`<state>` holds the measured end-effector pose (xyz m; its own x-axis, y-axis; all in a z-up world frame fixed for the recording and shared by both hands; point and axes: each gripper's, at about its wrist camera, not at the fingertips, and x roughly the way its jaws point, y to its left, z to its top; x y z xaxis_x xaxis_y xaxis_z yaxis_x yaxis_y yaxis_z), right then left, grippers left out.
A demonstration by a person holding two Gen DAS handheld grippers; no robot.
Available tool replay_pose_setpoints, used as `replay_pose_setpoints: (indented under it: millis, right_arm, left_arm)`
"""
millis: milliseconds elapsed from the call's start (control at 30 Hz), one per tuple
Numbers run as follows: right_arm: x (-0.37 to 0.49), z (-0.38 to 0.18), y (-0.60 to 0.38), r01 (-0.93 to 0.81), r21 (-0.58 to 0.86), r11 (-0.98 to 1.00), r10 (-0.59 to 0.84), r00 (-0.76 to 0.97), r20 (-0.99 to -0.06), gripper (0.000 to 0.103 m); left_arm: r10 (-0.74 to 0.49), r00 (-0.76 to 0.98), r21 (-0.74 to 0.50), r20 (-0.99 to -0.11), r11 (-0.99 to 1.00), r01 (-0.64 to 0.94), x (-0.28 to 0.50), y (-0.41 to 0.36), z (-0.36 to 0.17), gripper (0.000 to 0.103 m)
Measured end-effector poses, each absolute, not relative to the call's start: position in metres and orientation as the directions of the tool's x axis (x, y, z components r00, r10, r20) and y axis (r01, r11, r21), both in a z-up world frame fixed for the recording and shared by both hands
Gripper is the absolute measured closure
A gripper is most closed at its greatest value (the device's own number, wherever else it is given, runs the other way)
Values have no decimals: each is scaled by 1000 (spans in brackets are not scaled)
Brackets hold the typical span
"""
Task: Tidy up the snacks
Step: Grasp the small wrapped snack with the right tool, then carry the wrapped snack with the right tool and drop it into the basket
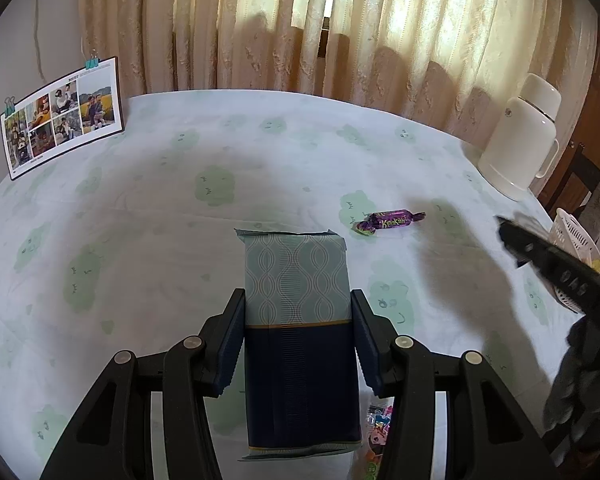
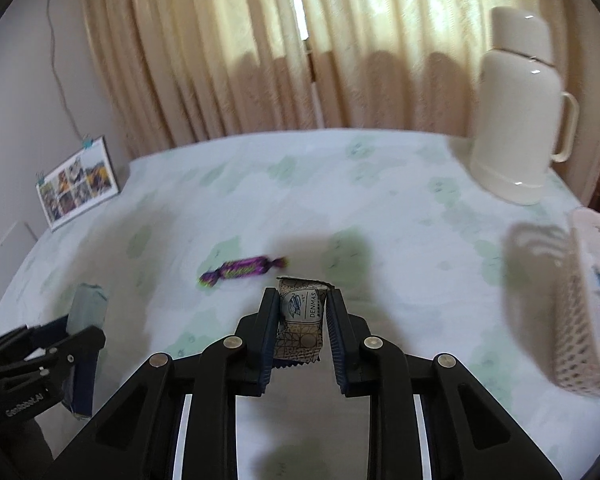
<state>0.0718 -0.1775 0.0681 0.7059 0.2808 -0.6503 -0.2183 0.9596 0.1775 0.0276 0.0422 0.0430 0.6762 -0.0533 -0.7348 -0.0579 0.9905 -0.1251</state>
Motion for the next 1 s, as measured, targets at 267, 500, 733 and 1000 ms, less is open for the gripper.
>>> replay_pose_setpoints:
  millis: [267,500,733,1000]
  right_arm:
    - [58,92,-220,-113,183,977,200,791,-579,78]
    - [42,108,-264,-1,190,982,103,843,-528,78]
    - [26,121,-314,123,193,973,-13,873,-488,78]
    - [11,125,-364,261,178,949,-152,872,-466,78]
  left_arm:
    - [-45,674,-117,-738,991,-62,29,39,42,57]
    - [-35,667,-105,-744,992,-65,31,35,39,57]
    - [-28,662,-96,-749,993,-65,32,31,40,57]
    - [-33,666,-83,-745,996,-43,34,18,49,57]
